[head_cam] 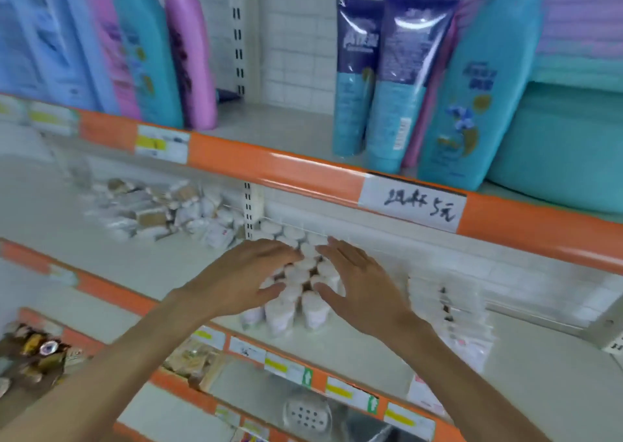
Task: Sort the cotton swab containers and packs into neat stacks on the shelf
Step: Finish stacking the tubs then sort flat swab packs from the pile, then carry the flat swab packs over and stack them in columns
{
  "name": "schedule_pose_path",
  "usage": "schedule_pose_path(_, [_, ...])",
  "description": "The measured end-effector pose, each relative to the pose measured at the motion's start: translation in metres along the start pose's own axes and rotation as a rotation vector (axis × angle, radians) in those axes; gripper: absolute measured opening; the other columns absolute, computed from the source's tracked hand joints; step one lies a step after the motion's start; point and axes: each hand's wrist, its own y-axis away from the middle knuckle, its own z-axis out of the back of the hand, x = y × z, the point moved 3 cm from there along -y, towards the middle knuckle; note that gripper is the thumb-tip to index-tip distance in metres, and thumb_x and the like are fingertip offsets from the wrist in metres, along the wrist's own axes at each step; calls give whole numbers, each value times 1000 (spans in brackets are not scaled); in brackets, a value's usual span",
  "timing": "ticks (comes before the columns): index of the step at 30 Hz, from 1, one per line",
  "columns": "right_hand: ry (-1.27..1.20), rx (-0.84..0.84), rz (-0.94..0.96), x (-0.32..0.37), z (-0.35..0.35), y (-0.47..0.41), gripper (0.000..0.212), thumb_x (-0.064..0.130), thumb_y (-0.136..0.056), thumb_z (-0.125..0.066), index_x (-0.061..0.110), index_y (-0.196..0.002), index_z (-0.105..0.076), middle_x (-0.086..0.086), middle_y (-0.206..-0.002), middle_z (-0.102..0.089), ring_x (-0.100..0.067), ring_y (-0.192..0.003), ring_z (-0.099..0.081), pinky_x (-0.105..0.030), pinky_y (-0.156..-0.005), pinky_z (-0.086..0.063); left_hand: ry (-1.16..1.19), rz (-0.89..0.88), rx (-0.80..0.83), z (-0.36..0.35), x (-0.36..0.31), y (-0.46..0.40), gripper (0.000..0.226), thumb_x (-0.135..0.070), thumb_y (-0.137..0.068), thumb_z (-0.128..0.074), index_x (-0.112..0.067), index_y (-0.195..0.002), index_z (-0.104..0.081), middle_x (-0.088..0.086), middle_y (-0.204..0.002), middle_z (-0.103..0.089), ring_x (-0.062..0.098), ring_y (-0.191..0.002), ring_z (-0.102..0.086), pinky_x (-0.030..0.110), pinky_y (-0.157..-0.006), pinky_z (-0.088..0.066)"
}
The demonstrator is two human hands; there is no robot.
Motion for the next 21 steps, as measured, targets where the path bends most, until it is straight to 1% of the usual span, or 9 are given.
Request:
schedule_pose_path(3, [-29,26,82,73,-17,-60,64,50,-101,-48,33,-157,-24,7,-166,-18,-13,-151,-18,-30,-120,-17,-95,85,1,45,68,45,55,-38,-97,-62,-30,-148,-45,-7,-146,-49,15,-131,-47,21,-104,-33])
schedule_pose_path(6, [-51,46,135,141,-40,-116,66,52,-100,-48,33,-158,-22,7,-166,-17,-13,-151,-18,-28,-120,-17,-130,176,28,84,133,94,56,-42,-99,-55,-33,-151,-37,-10,-150,-44,13,-135,-41,19,-105,-29])
schedule_pose_path(10, [-75,75,169,213,-67,-184,68,55,-99,-47,32,-158,-21,6,-165,-20,-15,-151,-20,-31,-120,-20,-162,279,64,125,214,156,55,-44,-99,-53,-37,-151,-35,-10,-149,-45,15,-134,-45,29,-106,-39])
schedule_pose_path(12, [-79,92,164,239,-78,-209,67,54,-99,-49,30,-156,-25,6,-163,-26,-17,-149,-25,-34,-119,-26,-160,316,74,141,244,179,54,-43,-100,-53,-38,-150,-35,-9,-147,-47,16,-132,-47,31,-104,-42])
schedule_pose_path(14, [-94,105,150,258,-86,-228,66,52,-98,-52,28,-155,-28,5,-160,-31,-19,-146,-31,-34,-116,-30,-162,351,77,153,270,198,53,-42,-100,-52,-36,-150,-36,-9,-148,-46,16,-134,-46,32,-104,-41])
schedule_pose_path(19, [-89,125,120,285,-105,-261,65,48,-98,-56,27,-154,-30,2,-157,-37,-21,-143,-36,-36,-112,-35,-170,392,64,162,324,224,56,-43,-100,-52,-33,-152,-34,-6,-151,-45,16,-136,-43,33,-107,-38])
schedule_pose_path(21, [-65,134,121,290,-114,-274,66,47,-97,-57,27,-154,-31,2,-156,-38,-20,-140,-40,-35,-111,-37,-148,402,67,159,342,228,56,-43,-100,-52,-33,-152,-34,-4,-151,-45,17,-136,-43,33,-107,-38])
